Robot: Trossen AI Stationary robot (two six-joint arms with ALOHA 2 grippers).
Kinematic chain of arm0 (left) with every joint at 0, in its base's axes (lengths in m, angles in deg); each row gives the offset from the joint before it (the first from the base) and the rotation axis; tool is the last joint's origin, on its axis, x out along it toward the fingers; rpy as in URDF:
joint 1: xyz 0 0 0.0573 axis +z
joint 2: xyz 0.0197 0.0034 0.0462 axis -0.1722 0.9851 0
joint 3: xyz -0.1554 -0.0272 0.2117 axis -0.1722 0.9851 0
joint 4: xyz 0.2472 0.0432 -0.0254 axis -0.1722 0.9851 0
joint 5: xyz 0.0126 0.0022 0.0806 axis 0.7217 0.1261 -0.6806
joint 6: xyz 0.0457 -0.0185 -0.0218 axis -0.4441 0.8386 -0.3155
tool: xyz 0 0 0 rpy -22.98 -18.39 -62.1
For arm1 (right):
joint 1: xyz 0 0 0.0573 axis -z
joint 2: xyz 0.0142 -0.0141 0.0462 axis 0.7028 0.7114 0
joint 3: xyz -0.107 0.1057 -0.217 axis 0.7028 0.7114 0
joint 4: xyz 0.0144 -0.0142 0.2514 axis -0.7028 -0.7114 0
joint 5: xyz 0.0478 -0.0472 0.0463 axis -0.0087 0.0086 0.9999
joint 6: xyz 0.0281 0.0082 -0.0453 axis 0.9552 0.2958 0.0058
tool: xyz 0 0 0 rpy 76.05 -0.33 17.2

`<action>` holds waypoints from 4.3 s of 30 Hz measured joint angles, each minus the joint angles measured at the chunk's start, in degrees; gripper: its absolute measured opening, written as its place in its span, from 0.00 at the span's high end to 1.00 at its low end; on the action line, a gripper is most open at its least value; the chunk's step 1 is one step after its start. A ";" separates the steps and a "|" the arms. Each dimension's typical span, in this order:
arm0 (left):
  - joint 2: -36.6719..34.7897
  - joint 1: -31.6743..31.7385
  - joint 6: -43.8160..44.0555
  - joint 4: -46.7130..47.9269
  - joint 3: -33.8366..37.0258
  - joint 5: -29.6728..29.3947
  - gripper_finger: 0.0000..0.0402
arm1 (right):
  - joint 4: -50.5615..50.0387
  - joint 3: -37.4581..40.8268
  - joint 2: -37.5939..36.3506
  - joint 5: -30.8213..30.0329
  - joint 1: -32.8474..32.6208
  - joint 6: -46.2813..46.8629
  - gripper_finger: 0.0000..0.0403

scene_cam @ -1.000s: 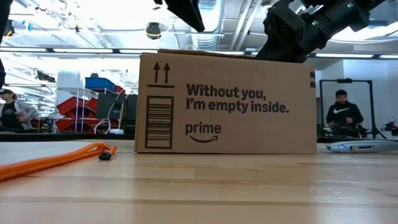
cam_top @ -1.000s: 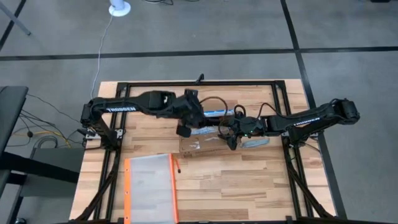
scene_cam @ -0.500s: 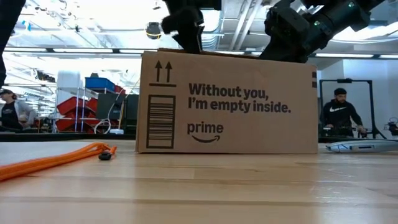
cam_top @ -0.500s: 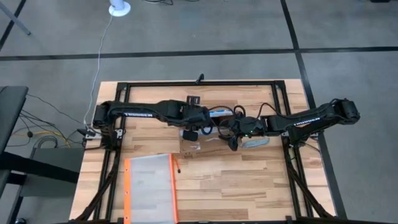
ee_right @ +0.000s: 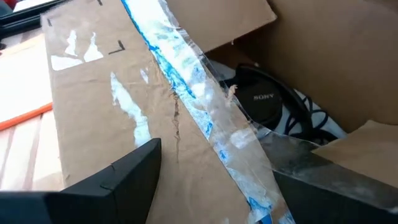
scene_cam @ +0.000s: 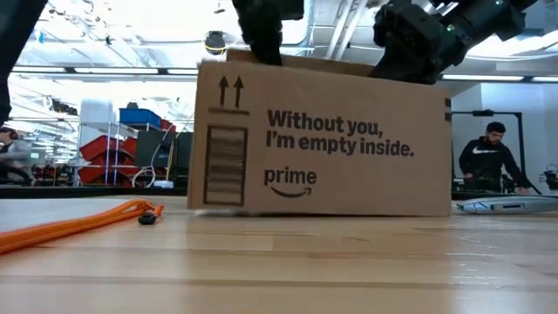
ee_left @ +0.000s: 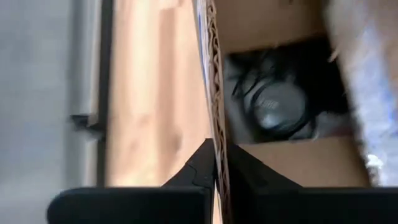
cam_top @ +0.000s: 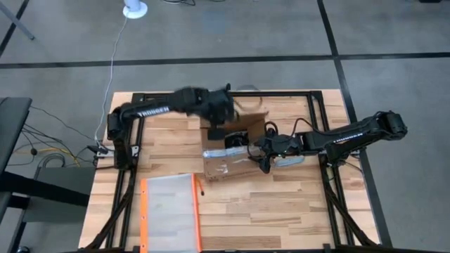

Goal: Unpack boxes
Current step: Open the cardboard box with the silver cutter

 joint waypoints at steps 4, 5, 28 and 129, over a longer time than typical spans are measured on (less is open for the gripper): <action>0.93 7.56 0.30 -0.36 0.60 14.15 1.00 | 0.10 0.00 0.02 0.07 -0.20 1.26 0.30; 1.76 9.34 0.32 -0.36 1.00 17.87 1.00 | 0.10 0.00 0.02 0.08 -0.18 1.67 0.30; 17.33 18.18 -11.08 4.18 5.40 44.43 0.99 | 0.05 0.02 0.02 0.09 -1.32 2.97 0.30; 15.07 -3.97 -0.71 4.34 -1.67 3.44 0.99 | -10.27 -8.61 4.68 28.98 13.85 -14.03 0.66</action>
